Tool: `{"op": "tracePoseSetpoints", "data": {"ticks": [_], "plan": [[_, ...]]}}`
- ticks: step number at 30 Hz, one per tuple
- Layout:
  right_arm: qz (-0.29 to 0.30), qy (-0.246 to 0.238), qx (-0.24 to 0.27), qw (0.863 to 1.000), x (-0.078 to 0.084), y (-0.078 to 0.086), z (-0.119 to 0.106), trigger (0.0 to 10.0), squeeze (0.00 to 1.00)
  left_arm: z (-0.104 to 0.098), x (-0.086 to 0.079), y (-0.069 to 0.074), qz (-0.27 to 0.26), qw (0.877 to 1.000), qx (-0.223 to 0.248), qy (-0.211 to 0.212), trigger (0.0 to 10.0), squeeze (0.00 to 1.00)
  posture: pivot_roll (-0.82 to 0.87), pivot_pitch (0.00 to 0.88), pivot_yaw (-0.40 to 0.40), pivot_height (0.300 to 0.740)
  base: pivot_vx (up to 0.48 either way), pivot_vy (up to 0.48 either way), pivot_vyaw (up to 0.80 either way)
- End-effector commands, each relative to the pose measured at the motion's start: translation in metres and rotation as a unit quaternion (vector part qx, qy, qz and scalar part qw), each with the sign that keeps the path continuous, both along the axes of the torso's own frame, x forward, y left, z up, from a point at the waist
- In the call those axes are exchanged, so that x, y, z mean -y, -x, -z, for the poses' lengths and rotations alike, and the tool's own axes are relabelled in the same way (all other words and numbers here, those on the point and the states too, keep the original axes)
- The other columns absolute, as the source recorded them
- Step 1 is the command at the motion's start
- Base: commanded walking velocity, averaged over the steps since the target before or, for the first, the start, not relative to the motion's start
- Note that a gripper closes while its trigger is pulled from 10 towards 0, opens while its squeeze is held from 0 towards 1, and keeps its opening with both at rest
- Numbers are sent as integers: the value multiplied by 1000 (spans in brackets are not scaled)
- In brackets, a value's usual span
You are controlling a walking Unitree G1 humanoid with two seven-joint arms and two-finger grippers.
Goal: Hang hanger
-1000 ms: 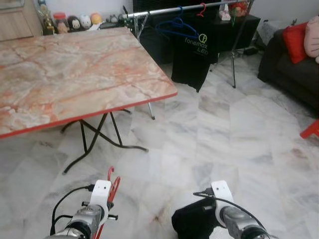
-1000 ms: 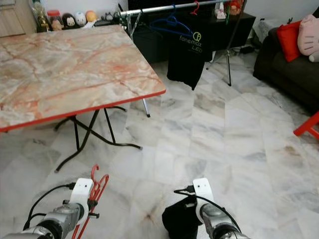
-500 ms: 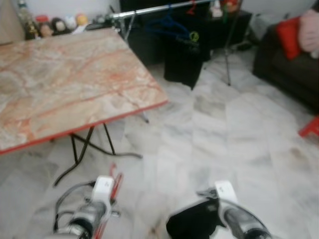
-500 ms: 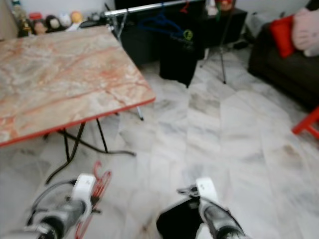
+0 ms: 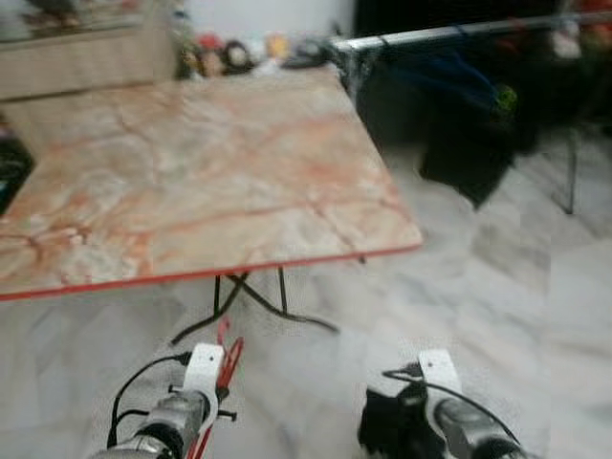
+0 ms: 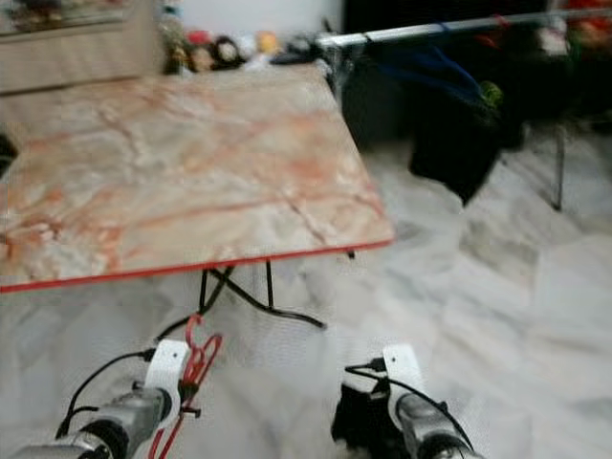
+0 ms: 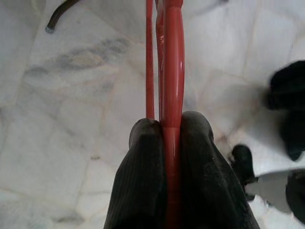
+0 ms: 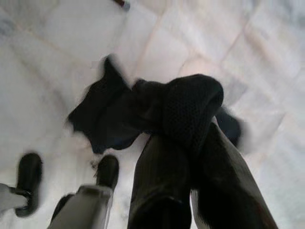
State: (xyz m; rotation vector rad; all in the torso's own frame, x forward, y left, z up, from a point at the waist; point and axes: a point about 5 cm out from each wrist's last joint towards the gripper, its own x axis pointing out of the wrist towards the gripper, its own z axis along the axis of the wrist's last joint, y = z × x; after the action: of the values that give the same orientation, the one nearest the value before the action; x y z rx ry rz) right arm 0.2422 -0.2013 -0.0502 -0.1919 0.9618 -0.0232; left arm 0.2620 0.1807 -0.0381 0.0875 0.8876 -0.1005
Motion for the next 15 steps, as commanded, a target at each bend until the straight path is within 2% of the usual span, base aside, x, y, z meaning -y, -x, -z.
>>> {"op": "tracePoseSetpoints", "data": {"ticks": [1, 5, 10, 15], "plan": [[10, -13, 13, 1000, -6, -5, -2, 10000, 0, 1, -8, 2, 2, 1000, -7, -20, 10000, 0, -73, 0, -36, 740, 0, 0, 0], [36, -24, 23, 999, -6, -4, -2, 10000, 0, 1, -8, 3, 0, 1000, -5, -19, 10000, 0, -76, 0, -37, 740, 0, 0, 0], [81, -40, 60, 994, -5, -5, -3, 10000, 0, 2, -7, 3, -5, 1000, -3, -15, 10000, 0, -82, 0, -36, 740, 0, 0, 0], [92, -26, 87, 992, -4, -7, -6, 10000, 0, 2, -8, 4, -1, 1000, -7, -22, 10000, 0, -88, 0, -32, 740, 0, 0, 0]]}}
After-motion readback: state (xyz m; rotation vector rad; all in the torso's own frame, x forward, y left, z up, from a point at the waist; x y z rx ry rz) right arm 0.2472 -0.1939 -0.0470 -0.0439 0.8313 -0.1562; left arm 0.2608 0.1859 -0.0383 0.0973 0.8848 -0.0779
